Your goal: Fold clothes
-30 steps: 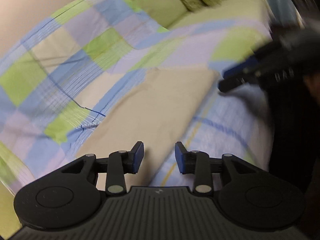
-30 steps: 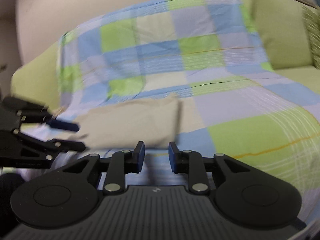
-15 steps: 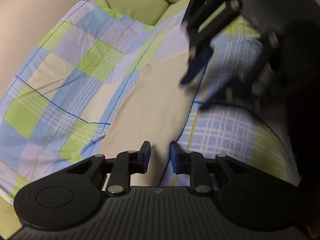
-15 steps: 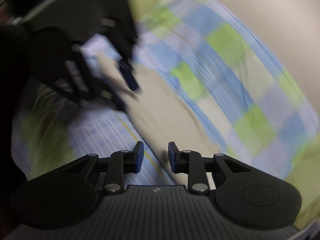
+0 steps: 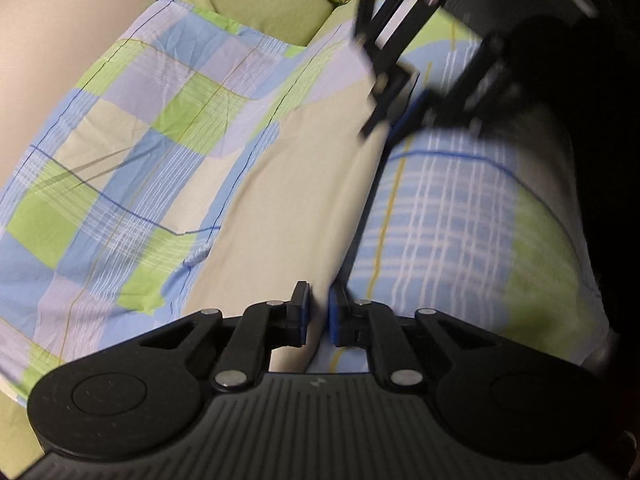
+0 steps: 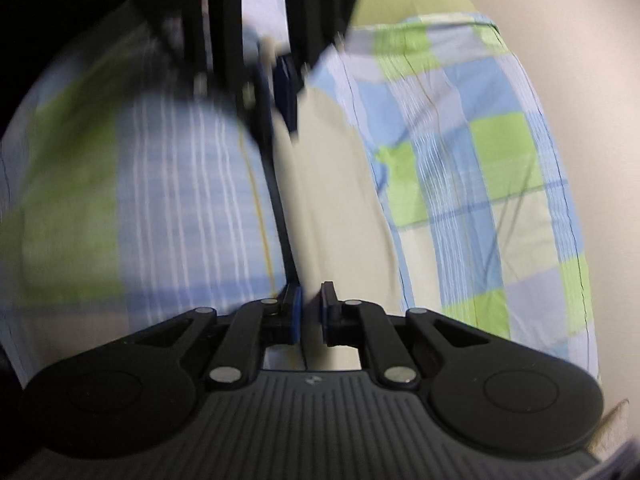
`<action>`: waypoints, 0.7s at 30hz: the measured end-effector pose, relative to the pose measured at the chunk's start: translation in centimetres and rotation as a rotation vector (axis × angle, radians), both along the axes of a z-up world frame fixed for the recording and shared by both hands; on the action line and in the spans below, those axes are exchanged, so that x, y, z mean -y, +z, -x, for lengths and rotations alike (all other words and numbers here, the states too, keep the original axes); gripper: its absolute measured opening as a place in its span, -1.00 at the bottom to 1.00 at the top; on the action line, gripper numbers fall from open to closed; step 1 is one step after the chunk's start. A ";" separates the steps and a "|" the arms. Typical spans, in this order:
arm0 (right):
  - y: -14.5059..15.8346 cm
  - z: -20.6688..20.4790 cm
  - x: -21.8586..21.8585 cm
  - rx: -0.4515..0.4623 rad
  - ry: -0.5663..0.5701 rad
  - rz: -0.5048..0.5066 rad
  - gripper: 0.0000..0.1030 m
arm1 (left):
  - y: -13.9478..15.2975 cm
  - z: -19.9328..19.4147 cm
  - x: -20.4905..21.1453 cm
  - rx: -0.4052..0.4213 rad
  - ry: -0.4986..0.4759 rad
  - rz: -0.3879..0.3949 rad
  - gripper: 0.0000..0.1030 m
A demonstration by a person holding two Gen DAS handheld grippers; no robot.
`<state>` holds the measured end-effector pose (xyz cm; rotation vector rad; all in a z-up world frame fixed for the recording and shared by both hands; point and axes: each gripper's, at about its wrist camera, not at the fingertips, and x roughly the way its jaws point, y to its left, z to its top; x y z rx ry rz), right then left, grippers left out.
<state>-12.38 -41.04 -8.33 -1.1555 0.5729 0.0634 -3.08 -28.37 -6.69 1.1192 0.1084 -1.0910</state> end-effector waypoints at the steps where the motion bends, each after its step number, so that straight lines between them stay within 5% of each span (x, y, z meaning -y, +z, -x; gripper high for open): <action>1: 0.0 0.5 0.6 0.000 -0.015 0.011 -0.87 | 0.0 -0.1 -0.2 0.002 0.002 0.000 -0.82; 10: -1.0 2.0 2.5 -0.002 -0.071 0.093 -0.87 | -0.9 0.4 -0.4 0.082 -0.023 -0.016 -0.86; 21: 1.3 3.7 1.7 0.017 -0.111 -0.011 -0.89 | 1.3 0.8 -1.8 0.002 0.038 -0.022 -0.98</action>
